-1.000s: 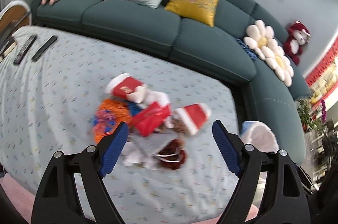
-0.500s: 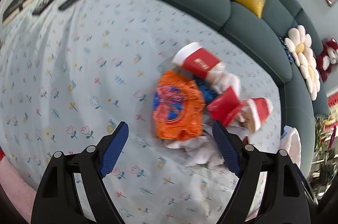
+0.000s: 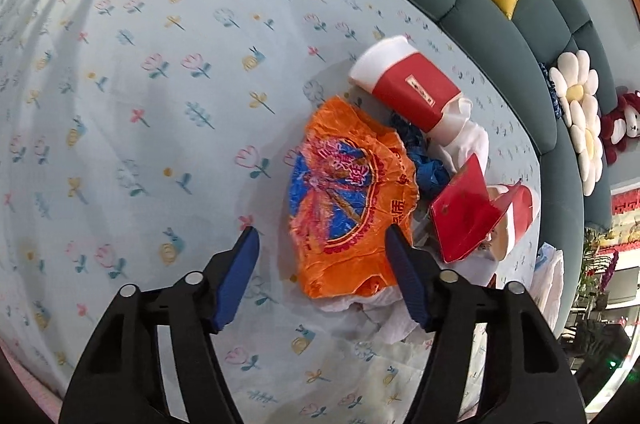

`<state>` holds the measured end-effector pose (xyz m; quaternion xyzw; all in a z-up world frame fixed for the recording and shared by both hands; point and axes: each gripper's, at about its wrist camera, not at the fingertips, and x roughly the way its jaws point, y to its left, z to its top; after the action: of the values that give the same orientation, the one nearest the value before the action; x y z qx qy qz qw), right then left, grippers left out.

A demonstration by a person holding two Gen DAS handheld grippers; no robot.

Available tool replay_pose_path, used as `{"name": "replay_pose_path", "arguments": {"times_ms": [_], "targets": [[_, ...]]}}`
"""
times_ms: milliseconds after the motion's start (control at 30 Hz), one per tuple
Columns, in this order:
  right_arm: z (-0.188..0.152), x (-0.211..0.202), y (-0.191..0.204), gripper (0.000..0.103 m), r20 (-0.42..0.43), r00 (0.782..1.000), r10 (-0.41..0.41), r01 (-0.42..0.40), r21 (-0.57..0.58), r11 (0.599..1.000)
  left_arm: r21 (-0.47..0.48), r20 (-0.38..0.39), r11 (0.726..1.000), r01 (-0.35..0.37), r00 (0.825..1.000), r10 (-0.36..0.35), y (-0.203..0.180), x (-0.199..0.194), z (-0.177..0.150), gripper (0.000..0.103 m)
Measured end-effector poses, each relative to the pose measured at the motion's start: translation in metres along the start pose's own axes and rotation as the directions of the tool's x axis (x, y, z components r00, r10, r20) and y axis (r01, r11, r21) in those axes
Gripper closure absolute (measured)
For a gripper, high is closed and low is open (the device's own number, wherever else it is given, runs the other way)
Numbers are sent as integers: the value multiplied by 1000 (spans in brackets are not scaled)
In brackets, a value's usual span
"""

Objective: Collect trash
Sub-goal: 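Grasp the orange printed bag with the left tool while the right tool grasps the dark red scrunchie, then carry both items over the wastebasket and open both tools to drop them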

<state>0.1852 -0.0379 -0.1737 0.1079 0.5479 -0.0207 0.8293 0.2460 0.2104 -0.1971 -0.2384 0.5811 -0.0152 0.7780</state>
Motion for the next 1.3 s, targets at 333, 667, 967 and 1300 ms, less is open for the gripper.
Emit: {"name": "replay_pose_path", "arguments": {"times_ms": [333, 667, 967, 1300], "targets": [[12, 3, -7, 73, 17, 999, 50, -51, 38, 998, -7, -37, 1000, 19, 999, -19, 1, 18, 2, 69], [2, 29, 10, 73, -61, 993, 97, -97, -1, 995, -8, -41, 1000, 25, 999, -25, 7, 21, 2, 91], [-6, 23, 19, 90, -65, 991, 116, -117, -22, 993, 35, -7, 999, 14, 1000, -14, -2, 2, -5, 93], [14, -58, 2, 90, 107, 981, 160, -161, -2, 987, 114, 108, 993, 30, 993, -43, -37, -66, -12, 94]]}}
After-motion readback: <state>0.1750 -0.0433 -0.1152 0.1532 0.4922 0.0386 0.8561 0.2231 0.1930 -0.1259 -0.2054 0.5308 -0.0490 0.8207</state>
